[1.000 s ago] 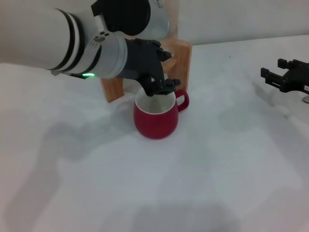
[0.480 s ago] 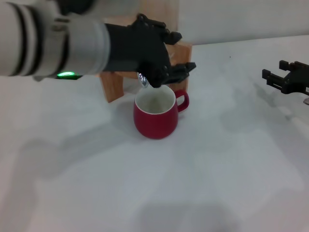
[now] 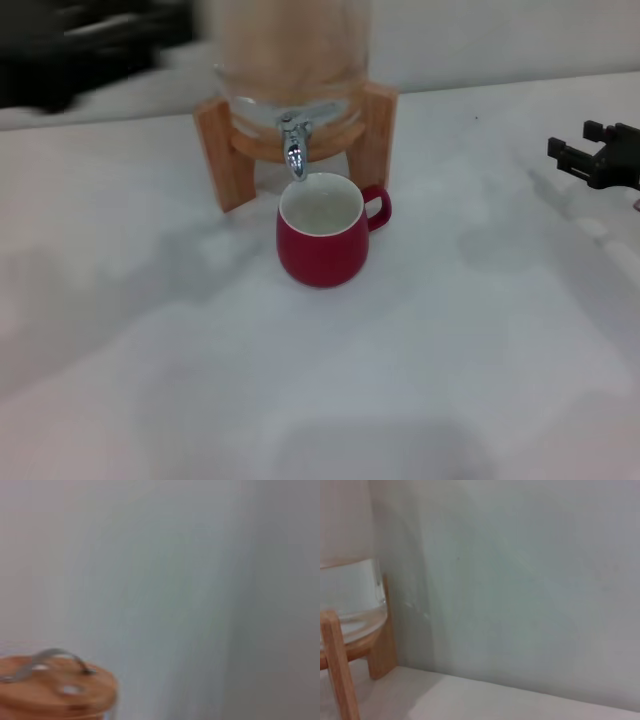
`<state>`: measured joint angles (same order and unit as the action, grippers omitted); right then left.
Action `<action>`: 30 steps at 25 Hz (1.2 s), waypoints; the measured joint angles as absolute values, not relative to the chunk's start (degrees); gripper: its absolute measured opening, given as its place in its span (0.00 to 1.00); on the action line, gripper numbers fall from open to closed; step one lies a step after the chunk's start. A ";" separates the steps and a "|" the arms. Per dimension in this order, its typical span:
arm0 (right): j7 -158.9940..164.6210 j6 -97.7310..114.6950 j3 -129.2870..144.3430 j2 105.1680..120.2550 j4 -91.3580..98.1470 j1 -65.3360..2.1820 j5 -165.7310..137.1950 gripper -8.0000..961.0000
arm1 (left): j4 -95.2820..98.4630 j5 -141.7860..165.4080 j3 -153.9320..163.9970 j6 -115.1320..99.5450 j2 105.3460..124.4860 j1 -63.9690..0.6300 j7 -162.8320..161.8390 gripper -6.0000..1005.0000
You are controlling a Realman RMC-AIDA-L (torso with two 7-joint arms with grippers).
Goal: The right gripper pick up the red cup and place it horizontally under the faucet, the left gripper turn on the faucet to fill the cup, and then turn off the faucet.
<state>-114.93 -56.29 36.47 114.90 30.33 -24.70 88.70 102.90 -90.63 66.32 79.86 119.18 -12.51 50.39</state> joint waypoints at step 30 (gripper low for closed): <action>-114.43 -63.63 36.39 114.95 31.14 -20.29 92.90 0.62 | 45.27 -96.87 29.92 93.18 119.03 -4.62 88.05 0.68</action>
<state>-114.43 -63.63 36.39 114.95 31.14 -20.29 92.90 45.27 -96.87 29.92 93.18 119.03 -4.61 88.05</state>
